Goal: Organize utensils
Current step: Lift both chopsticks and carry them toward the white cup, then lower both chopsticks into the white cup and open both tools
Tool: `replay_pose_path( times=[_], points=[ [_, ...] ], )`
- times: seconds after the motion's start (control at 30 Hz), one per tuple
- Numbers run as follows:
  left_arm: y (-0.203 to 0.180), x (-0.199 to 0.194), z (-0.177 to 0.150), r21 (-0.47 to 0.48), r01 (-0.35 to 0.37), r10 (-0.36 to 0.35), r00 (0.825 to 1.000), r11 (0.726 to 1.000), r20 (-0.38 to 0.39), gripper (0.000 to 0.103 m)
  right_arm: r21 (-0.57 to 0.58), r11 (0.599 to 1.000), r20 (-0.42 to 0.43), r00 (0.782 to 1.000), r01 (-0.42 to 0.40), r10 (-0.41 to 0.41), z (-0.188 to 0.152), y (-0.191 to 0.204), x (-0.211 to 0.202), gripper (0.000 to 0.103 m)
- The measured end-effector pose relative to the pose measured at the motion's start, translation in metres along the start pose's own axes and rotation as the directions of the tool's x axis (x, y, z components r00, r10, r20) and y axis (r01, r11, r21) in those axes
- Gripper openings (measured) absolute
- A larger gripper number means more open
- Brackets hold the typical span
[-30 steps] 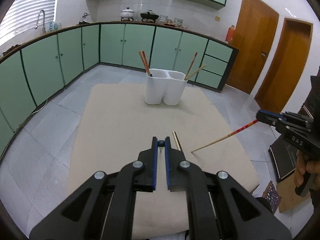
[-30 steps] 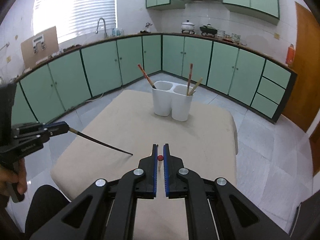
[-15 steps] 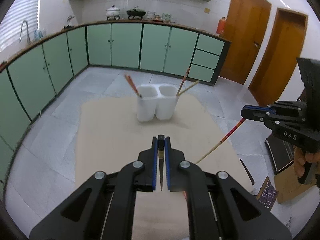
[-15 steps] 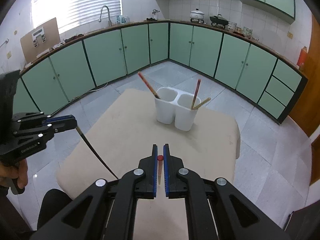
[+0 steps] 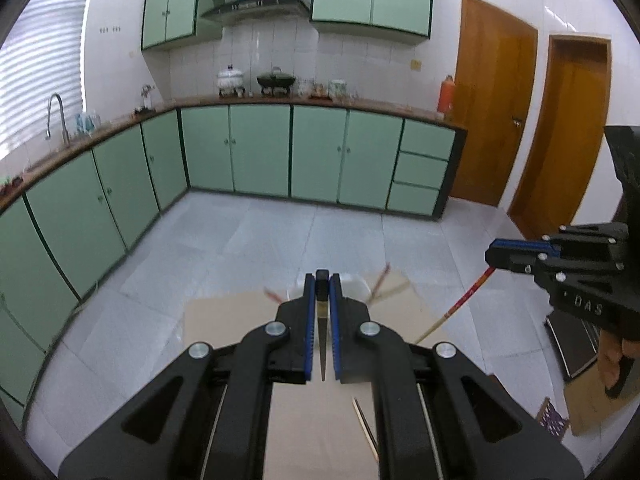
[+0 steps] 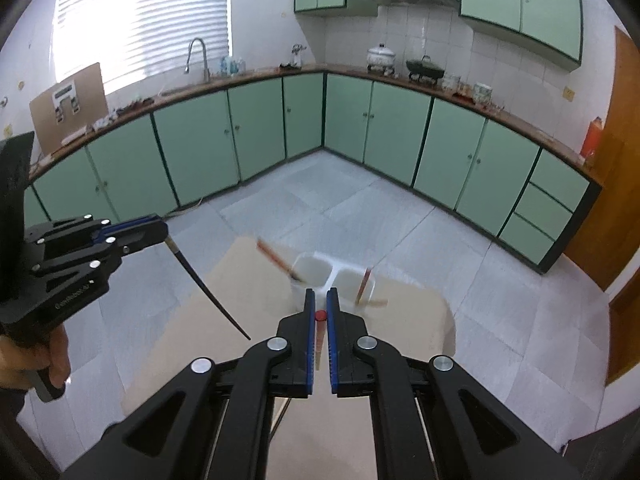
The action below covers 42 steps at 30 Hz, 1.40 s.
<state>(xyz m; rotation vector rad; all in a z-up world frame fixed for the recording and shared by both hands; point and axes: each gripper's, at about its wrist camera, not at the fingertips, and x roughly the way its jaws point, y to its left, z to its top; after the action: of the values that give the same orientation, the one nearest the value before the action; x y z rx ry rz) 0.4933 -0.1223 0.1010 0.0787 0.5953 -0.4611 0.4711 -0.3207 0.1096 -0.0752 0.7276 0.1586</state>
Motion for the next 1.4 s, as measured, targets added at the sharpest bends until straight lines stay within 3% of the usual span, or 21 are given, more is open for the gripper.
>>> replay_pose_path(
  times=[0.17, 0.4, 0.6, 0.9, 0.97, 1.0, 1.03, 1.13, 1.23, 1.4],
  points=[
    [-0.004, 0.023, 0.039, -0.016, -0.033, 0.034, 0.999, 0.999, 0.037, 0.006, 0.018, 1.000, 0.029, 0.999, 0.014, -0.014, 0.034, -0.004, 0.014, 0.005],
    [0.005, 0.067, 0.062, -0.055, -0.045, 0.049, 0.997, 0.997, 0.060, 0.006, 0.054, 0.997, 0.052, 0.997, 0.047, -0.050, 0.069, -0.021, 0.055, 0.005],
    [0.014, 0.123, 0.054, -0.073, -0.048, 0.051, 0.997, 0.996, 0.051, 0.006, 0.059, 0.995, 0.038, 0.996, 0.074, -0.077, 0.071, -0.040, 0.103, 0.005],
    [0.025, 0.183, 0.014, -0.072, -0.035, 0.033, 0.999, 0.997, -0.031, 0.007, 0.072, 0.995, -0.052, 0.997, 0.061, -0.058, 0.040, -0.059, 0.170, 0.006],
    [0.026, 0.184, 0.007, -0.065, -0.045, 0.042, 0.998, 0.997, -0.037, 0.018, 0.071, 0.996, -0.051, 0.997, 0.061, -0.057, 0.033, -0.061, 0.174, 0.008],
    [0.028, 0.182, 0.005, -0.066, -0.045, 0.043, 0.999, 0.997, -0.033, 0.033, 0.074, 0.996, -0.046, 0.998, 0.056, -0.053, 0.031, -0.061, 0.173, 0.008],
    [0.030, 0.178, 0.004, -0.065, -0.048, 0.047, 0.999, 0.997, -0.023, 0.040, 0.085, 0.995, -0.035, 0.998, 0.047, -0.044, 0.029, -0.063, 0.168, 0.009],
    [0.034, 0.161, 0.003, -0.059, -0.044, 0.044, 0.999, 0.997, -0.003, 0.042, 0.096, 0.995, 0.017, 0.999, 0.040, -0.041, 0.023, -0.067, 0.147, 0.010],
    [0.039, 0.137, -0.002, -0.051, -0.054, 0.055, 0.998, 0.997, 0.005, 0.052, 0.107, 0.994, 0.083, 0.996, 0.015, -0.024, 0.010, -0.068, 0.113, 0.011],
    [0.044, 0.090, -0.022, -0.031, -0.064, 0.065, 0.997, 0.997, 0.035, 0.060, 0.100, 0.994, 0.156, 0.988, -0.035, 0.019, -0.037, -0.056, 0.067, 0.013]
  ],
)
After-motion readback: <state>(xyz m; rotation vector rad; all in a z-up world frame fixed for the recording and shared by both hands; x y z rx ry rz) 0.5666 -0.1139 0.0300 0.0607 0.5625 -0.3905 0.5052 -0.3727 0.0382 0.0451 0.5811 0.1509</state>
